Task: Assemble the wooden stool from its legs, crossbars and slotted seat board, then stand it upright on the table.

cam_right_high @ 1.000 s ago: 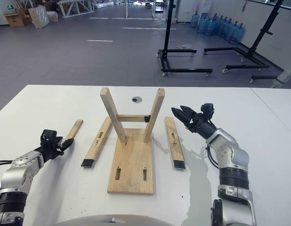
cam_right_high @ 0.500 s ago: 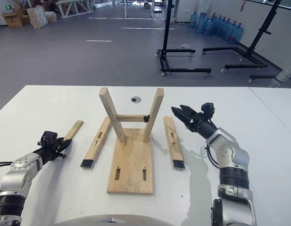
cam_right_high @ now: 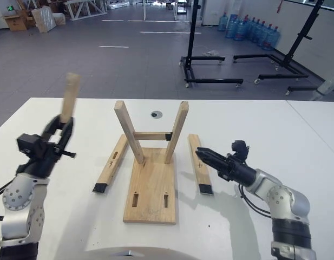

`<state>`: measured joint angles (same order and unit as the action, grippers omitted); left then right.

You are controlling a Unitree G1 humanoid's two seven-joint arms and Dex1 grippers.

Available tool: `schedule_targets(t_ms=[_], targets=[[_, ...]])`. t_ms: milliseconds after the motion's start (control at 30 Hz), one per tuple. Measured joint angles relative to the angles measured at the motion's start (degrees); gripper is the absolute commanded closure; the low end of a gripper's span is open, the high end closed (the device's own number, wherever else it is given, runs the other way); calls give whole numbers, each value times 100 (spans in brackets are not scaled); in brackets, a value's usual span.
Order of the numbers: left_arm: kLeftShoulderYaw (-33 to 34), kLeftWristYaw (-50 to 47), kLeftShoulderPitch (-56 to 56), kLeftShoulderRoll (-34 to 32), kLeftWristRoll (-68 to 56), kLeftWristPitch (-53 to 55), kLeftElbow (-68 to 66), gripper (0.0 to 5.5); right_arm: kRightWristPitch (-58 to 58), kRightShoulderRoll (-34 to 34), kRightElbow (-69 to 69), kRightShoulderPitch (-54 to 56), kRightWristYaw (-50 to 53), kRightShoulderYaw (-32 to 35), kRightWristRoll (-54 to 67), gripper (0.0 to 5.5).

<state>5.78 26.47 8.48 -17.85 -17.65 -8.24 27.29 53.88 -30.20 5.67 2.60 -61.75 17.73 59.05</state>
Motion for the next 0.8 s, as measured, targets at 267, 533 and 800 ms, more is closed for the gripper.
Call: schedule_targets(t_ms=[267,533,800], targets=[[-939,471,-114,-386,715,172,60,424,-32,1406,490,1057,2067,-130,757,155],[-1243,661,-571,-463,1205,-259,-959,424,-217,2295,126,1391,2629,-742,806,155],[-1391,774,-1042,-509,1381,-376,-1433,424,-602,2872,-549,1843,2631,-985,614,225]])
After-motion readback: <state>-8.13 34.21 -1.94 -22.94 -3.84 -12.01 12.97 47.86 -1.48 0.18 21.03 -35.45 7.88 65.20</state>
